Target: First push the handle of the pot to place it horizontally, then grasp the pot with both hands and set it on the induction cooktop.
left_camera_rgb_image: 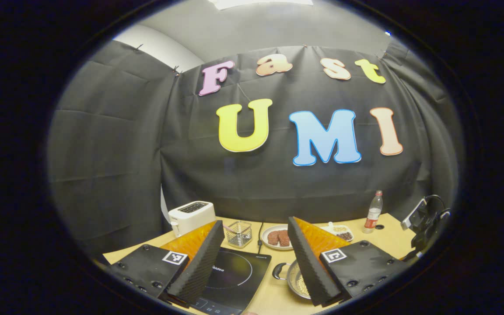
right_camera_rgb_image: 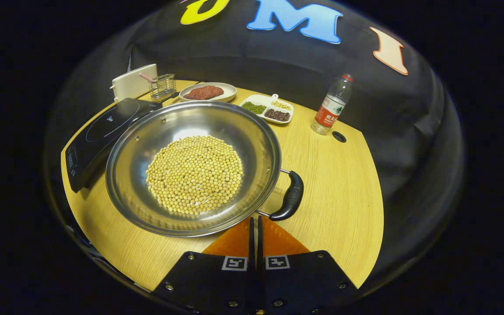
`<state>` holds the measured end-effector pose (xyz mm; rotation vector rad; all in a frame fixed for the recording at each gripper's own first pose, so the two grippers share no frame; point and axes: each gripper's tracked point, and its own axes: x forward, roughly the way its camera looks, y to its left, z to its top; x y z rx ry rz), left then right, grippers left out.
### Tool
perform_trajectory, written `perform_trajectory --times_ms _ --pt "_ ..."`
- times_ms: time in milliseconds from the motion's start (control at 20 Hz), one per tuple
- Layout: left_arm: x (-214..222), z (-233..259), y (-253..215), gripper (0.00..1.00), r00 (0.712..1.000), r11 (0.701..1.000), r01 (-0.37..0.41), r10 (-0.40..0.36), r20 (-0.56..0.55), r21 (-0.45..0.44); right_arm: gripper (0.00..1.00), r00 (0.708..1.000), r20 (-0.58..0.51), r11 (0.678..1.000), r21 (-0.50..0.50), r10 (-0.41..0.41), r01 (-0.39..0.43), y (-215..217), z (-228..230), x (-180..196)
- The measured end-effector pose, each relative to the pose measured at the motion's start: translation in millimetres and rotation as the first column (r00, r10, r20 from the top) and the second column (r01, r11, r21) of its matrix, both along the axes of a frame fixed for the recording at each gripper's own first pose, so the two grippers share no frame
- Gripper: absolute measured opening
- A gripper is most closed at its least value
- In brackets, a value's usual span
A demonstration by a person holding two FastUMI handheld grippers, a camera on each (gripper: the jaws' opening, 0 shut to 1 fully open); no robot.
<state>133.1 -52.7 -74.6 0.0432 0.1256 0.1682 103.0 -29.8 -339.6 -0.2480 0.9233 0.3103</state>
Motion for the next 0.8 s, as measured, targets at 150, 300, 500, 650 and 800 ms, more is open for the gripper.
perform_trajectory --times_ms 150,300,500,650,800 --pt "0.2 -9.3 -10.9 0.96 1.0 1.0 -0.002 0.002 -0.019 0.008 0.01 0.999 0.047 0.998 0.058 -0.02 0.017 -5.9 12.4 5.4" --pt "5.7 -21.0 -24.8 0.99 0.999 1.0 0.009 -0.008 -0.032 0.025 0.01 0.991 0.117 0.987 0.153 -0.069 0.05 -9.7 34.1 12.3" --pt "16.1 -57.2 -31.2 1.0 0.996 1.0 -0.003 0.003 -0.086 0.001 0.44 0.978 0.184 0.96 0.277 -0.096 0.042 -1.6 54.9 21.5" --pt "25.7 -84.3 -35.5 0.96 0.991 1.0 0.017 -0.019 -0.136 -0.021 1.0 0.974 0.193 0.957 0.282 -0.119 0.062 -0.5 54.8 29.6" --pt "41.0 -120.3 -42.0 0.96 0.972 0.996 0.082 -0.085 -0.217 -0.023 1.0 0.969 0.196 0.96 0.263 -0.153 0.098 0.8 55.9 34.4"
